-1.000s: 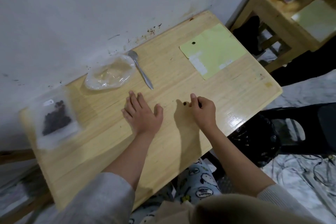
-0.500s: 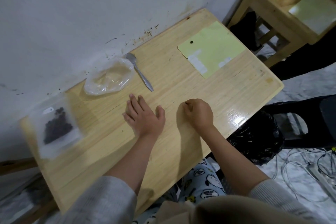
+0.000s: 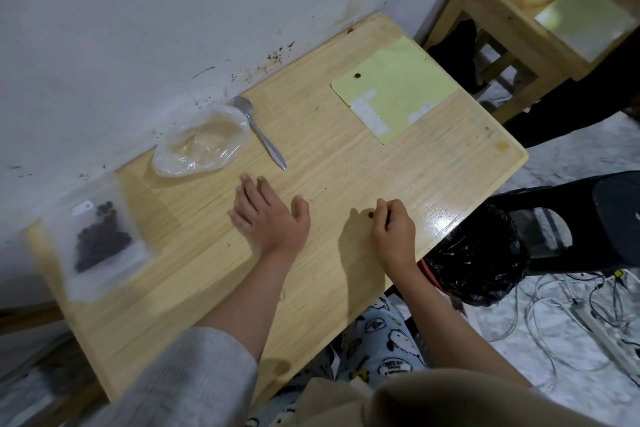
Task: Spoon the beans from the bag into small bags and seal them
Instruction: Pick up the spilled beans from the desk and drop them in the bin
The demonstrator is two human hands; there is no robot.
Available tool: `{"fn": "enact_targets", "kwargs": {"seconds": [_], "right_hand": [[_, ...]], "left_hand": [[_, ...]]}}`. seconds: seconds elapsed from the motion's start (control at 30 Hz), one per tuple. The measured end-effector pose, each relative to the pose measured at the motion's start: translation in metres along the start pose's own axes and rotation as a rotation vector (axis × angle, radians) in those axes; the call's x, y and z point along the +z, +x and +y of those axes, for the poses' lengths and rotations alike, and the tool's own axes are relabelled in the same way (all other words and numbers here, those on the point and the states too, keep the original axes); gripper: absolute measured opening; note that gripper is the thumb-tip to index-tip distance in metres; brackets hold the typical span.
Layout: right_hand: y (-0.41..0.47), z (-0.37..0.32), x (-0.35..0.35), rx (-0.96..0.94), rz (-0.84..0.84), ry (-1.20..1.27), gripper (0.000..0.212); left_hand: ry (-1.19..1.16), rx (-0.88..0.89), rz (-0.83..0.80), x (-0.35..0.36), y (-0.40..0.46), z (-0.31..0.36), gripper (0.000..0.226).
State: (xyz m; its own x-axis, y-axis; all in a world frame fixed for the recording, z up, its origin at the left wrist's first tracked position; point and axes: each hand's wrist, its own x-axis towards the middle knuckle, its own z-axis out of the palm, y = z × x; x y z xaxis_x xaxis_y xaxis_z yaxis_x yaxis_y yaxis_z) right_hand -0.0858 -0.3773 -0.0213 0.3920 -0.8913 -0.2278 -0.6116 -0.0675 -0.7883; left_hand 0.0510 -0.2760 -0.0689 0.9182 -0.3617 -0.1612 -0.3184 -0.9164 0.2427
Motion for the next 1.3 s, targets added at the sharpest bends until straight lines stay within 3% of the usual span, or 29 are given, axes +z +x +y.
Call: {"fn": "enact_targets", "kwargs": {"seconds": [0.17, 0.4, 0.67, 0.93, 1.13, 1.3], "right_hand": [[-0.01, 0.017, -0.003, 0.069, 0.026, 0.007, 0.019], [-0.011, 0.019, 0.001, -0.022, 0.132, -0.061, 0.023], [-0.001, 0.017, 0.004, -0.006, -0.022, -0.25, 0.024], [-0.006, 0.024, 0.016, -0.117, 0.079, -0.323, 0.026], [-0.002, 0.025, 0.002, -0.024, 0.198, -0.092, 0.024], [-0.003, 0.03, -0.01, 0.038, 0.159, -0.046, 0.021]], "left_hand": [[0.009, -0.001, -0.022, 0.0, 0.0, 0.0, 0.078], [-0.022, 0.003, -0.025, -0.002, -0.001, 0.001, 0.078], [-0.008, -0.004, -0.041, -0.005, -0.001, 0.002, 0.078], [-0.003, -0.002, -0.055, -0.005, -0.001, 0.002, 0.078], [0.004, -0.005, -0.066, -0.004, -0.001, 0.002, 0.078], [0.0, 0.004, -0.062, -0.004, -0.001, 0.001, 0.078]]}}
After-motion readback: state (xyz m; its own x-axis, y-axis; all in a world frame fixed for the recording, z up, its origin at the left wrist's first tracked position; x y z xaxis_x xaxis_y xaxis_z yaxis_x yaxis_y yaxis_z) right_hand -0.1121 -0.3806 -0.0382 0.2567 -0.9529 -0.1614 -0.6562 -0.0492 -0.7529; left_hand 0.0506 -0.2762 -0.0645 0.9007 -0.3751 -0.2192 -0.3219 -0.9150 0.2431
